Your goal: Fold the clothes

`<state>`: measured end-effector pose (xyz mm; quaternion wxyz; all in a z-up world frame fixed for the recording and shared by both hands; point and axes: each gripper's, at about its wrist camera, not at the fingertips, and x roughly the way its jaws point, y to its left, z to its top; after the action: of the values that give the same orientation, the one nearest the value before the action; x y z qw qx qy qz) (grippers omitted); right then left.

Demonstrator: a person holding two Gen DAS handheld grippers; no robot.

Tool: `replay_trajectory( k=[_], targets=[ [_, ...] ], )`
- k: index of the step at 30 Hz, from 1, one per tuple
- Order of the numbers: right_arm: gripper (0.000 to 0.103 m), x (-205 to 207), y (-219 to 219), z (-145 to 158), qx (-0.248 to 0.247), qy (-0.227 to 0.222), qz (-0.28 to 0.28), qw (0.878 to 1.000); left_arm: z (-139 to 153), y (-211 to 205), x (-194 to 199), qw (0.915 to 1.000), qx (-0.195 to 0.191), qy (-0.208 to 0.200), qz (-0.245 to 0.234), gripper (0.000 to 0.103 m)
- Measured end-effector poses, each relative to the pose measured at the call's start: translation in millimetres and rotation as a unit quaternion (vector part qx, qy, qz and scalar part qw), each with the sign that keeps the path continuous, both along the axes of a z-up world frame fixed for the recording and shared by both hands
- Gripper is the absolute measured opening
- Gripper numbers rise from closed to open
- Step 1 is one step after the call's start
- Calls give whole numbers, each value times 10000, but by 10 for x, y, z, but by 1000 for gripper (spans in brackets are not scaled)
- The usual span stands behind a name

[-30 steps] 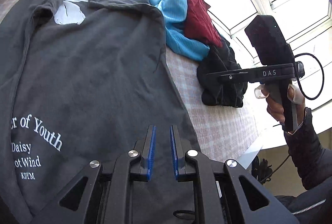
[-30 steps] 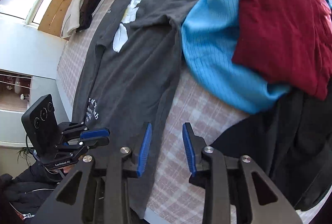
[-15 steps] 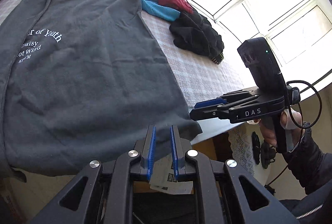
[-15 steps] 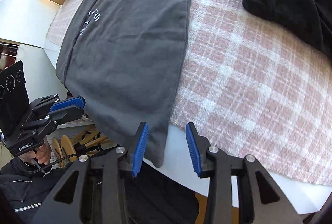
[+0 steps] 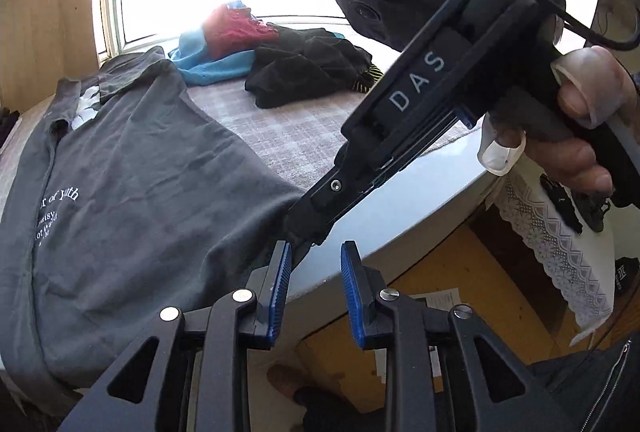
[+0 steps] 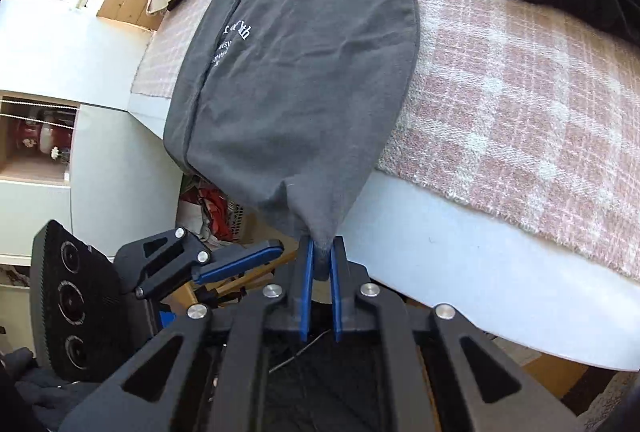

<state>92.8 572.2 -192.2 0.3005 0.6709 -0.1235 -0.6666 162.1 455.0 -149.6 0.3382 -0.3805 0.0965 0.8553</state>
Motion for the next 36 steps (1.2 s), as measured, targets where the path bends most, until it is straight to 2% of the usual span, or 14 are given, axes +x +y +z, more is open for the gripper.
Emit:
replay_trajectory(
  k=[2, 5, 9, 10, 12, 14, 16, 18, 19, 22, 26, 31, 34, 36],
  targets=[
    [8, -31, -12, 77, -80, -48, -60, 9999, 47, 46, 9, 9991, -162, 378, 142, 25],
    [8, -57, -56, 198, 21, 30, -23, 10000, 86, 104, -15, 9965, -290, 733, 279, 34],
    [8, -103, -108, 302, 127, 63, 87, 9999, 28, 170, -76, 9944, -438, 954, 92, 30],
    [8, -115, -122, 317, 120, 48, 109, 9999, 24, 128, -113, 9958, -315, 854, 95, 19],
    [8, -135, -161, 348, 235, 76, 181, 9995, 27, 5, -202, 9983, 27, 562, 156, 16],
    [10, -160, -211, 361, 274, 61, 291, 9992, 30, -117, -291, 9987, 369, 269, 216, 3],
    [14, -222, -234, 380, 262, -120, 375, 9989, 64, -266, -364, 9970, 713, 20, 306, 2],
    [26, -359, -236, 428, 233, -268, 366, 9987, 153, -463, -408, 9932, 1062, -146, 452, 2],
    [33, -512, -221, 493, 244, -160, 278, 9992, 208, -562, -407, 9910, 1228, -204, 491, 2],
    [36, -1011, -180, 686, 296, 195, -11, 9994, 397, -905, -419, 9815, 1776, -299, 649, 2],
    [38, -2258, -240, 775, 621, 768, -573, 9935, 433, -1242, -559, 9684, 2220, -552, 998, 2],
    [38, -3709, -471, 480, 1258, 956, -984, 9825, 299, -1310, -652, 9566, 2495, -860, 1235, 2],
    [38, -4267, -557, 170, 1664, 725, -1095, 9773, 249, -1288, -613, 9527, 2586, -928, 1296, 2],
    [38, -4443, -607, 78, 1538, 648, -1171, 9790, 218, -1281, -593, 9523, 2564, -915, 1375, 2]
  ],
)
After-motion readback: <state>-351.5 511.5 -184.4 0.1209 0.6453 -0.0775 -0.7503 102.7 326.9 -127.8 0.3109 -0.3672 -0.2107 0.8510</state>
